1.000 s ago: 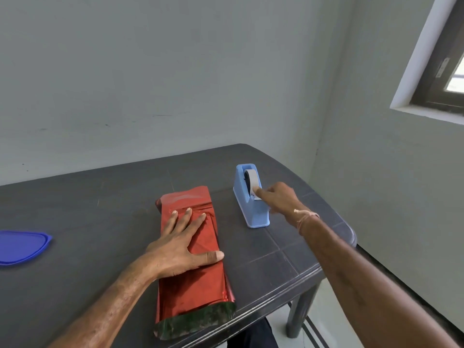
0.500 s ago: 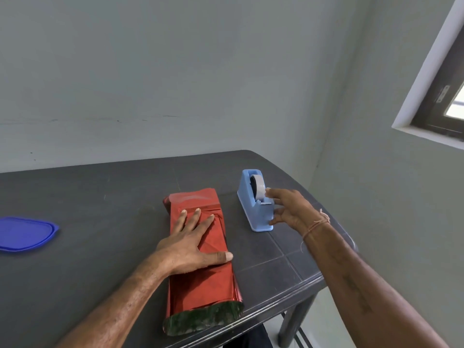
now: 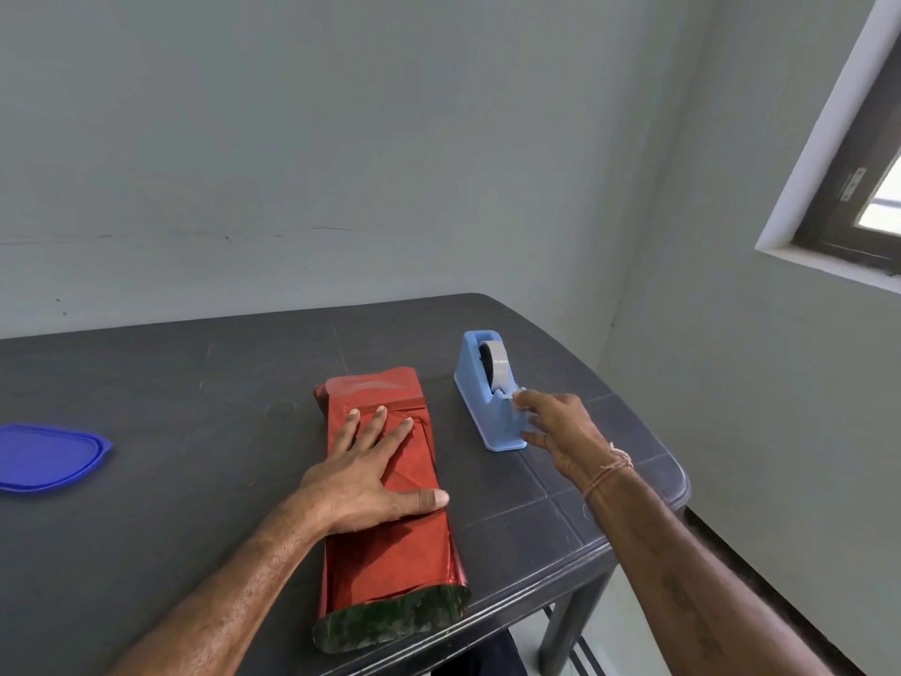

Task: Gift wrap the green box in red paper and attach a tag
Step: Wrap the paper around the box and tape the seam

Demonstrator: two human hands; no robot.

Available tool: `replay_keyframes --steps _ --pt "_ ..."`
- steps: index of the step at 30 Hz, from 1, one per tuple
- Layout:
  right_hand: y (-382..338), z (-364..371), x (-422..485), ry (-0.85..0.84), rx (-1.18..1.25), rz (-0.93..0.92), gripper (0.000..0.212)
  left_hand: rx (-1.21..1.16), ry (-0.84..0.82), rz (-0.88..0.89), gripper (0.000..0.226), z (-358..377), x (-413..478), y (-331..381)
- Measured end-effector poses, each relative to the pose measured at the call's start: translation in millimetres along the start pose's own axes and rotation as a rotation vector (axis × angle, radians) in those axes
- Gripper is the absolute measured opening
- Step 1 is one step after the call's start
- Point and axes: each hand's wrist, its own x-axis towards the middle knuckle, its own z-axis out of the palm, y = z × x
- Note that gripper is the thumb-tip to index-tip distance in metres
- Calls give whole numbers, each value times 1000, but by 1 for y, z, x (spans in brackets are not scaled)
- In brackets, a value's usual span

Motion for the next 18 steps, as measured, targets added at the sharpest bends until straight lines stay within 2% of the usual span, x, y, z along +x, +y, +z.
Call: replay_keyframes --steps 4,9,11,18 --pt "8 -2 -6 -12 32 -2 24 -9 -2 1 136 1 0 0" --pt "23 -3 -10 -40 144 69 25 -14 -8 -1 138 0 0 1" --pt "32 -4 -10 -36 178 58 30 -14 -6 0 137 0 0 1" --pt "38 -6 -18 -28 204 -4 24 -8 -10 -2 137 -1 0 1"
